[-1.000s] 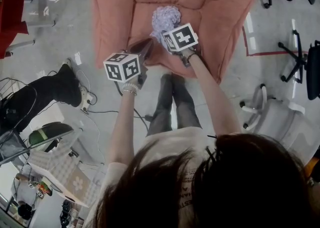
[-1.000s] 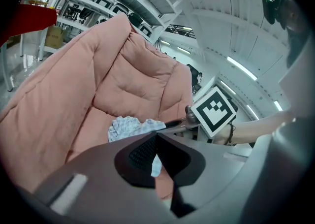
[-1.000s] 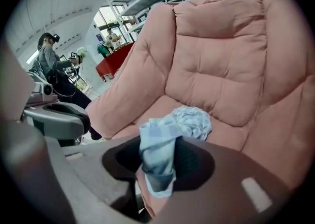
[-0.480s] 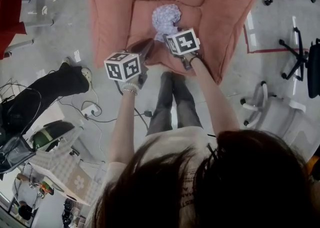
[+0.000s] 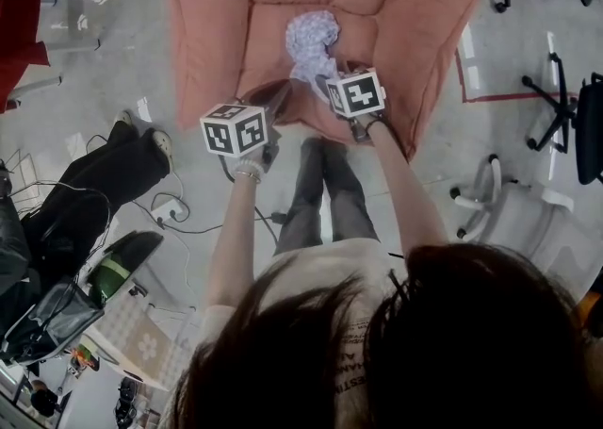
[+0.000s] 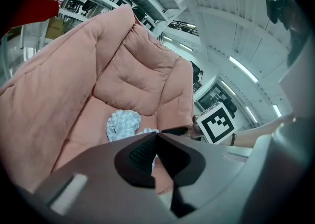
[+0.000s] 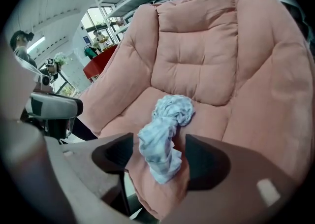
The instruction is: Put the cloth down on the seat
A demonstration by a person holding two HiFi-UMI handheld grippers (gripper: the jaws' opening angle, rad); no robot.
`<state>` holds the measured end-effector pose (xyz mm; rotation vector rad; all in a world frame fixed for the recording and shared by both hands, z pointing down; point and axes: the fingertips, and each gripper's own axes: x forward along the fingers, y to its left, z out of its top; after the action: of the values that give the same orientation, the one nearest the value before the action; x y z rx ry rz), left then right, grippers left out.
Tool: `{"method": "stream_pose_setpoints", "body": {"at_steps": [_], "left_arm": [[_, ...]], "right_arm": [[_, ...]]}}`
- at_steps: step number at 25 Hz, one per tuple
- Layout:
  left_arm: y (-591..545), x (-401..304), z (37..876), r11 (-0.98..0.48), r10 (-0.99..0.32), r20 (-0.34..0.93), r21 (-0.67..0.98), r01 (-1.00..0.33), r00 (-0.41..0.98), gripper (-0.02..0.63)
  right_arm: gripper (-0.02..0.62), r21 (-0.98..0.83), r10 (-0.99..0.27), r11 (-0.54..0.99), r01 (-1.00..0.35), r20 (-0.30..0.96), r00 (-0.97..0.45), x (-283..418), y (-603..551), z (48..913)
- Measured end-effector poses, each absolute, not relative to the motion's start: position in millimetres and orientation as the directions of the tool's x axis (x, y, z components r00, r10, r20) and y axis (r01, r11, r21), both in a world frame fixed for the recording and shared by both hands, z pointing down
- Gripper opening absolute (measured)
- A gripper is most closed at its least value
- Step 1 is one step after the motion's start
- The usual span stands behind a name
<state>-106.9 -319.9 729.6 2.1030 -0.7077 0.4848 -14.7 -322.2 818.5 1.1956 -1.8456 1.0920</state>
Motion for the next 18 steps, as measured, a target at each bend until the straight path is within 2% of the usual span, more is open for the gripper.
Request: {"method": "stream_pose_setpoints", "body": {"at_steps": [11, 14, 16, 18], "left_arm": [[-320.2, -90.3, 695.9, -0.513, -0.322, 0.526, 0.602, -0.612, 0.787, -0.012], [-321.0, -85.7, 678.1, -0.527, -0.335, 0.507, 0.598, -0.604, 0.794, -0.012], [-320.9, -84.1, 664.6, -0.544, -0.343, 0.494, 0.589, -0.597, 0.799, -0.014], [-319.5, -82.4, 649.8, -0.564, -0.353, 0.479, 0.576, -0.592, 0.803, -0.012]], "right_arm": [[0.317, -0.375, -0.441, 0.212, -0.903, 0.788, -0.430, -19.4, -329.5, 763.1], [0.295, -0.392, -0.489, 0.234, -0.890, 0.743, -0.456, -20.6, -334.2, 737.6], [0.244, -0.389, -0.509, 0.253, -0.886, 0.725, -0.464, -21.5, -334.4, 720.4], [0.228, -0.381, -0.525, 0.270, -0.884, 0.712, -0.467, -21.0, -332.6, 702.8]]}}
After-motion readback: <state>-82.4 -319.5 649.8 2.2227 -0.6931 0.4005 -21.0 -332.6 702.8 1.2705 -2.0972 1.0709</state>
